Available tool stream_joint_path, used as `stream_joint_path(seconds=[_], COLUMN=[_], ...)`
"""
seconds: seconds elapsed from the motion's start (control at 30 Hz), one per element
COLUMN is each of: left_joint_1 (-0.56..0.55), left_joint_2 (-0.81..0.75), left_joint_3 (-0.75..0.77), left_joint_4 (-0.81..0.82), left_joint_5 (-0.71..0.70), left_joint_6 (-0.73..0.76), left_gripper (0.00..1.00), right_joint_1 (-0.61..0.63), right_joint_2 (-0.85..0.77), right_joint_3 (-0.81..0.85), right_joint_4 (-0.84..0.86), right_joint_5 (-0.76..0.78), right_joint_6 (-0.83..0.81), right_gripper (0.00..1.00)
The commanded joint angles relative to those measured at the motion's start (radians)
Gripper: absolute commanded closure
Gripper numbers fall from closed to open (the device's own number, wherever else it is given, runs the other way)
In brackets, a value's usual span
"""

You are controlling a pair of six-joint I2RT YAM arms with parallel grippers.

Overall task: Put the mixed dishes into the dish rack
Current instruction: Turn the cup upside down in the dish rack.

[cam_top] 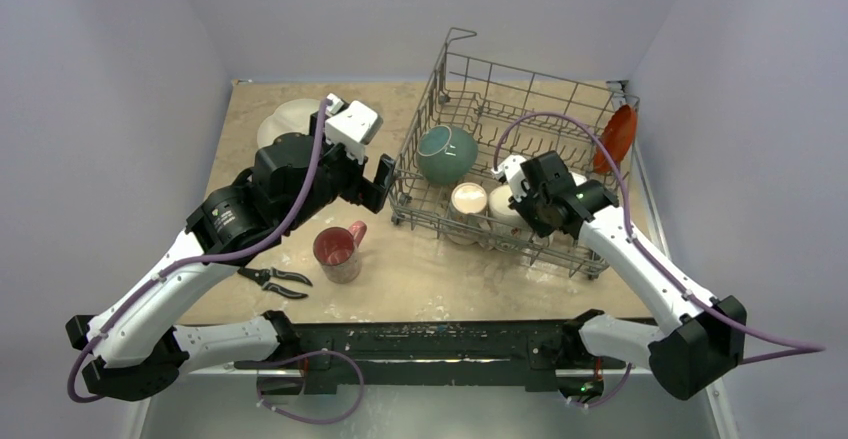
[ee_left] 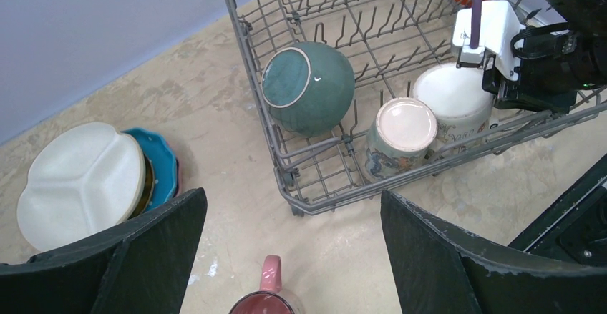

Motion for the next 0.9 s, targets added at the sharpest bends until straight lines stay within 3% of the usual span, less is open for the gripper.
stream_joint_path(seconds=[0.0,0.1,0.23,0.33,0.67,0.77,0.87], left_joint_1=[0.007,0.006,0.006,0.007,0.007,0.007,0.007], left_joint_2=[-0.009,-0.014,-0.017,-0.017,-0.017,-0.017,-0.015], left_joint_3=[0.035,0.029,0.024,0.024,0.022,0.024,0.024], left_joint_4=[0.013,0.017,0.021,0.025,0.027,0.025,0.027], left_joint_5=[0.014,0.013,0.012,0.012,0.029,0.031,0.031], left_joint_6=[-0.023,-0.024,-0.024,-0.023,-0.02,-0.018,-0.021], left_gripper=[0.1,0.1,0.1,0.1,0.1,0.1,0.1], right_joint_1=[0.017,0.029,0.031,0.031,0.031,0.031,0.031], right_joint_2=[0.013,-0.016,-0.027,-0.041,-0.133,-0.187,-0.221], right_joint_3=[-0.056,-0.069,-0.053,-0.018,0.06,0.083,0.098], right_joint_4=[0.092,0.111,0.066,0.019,-0.029,0.037,0.14], right_joint_5=[0.125,0.153,0.035,-0.06,-0.288,-0.296,-0.178], right_joint_6=[0.028,0.021,-0.006,-0.021,-0.025,0.072,0.3], right_gripper=[1.0,0.98,0.63,0.48,0.33,0.24,0.11])
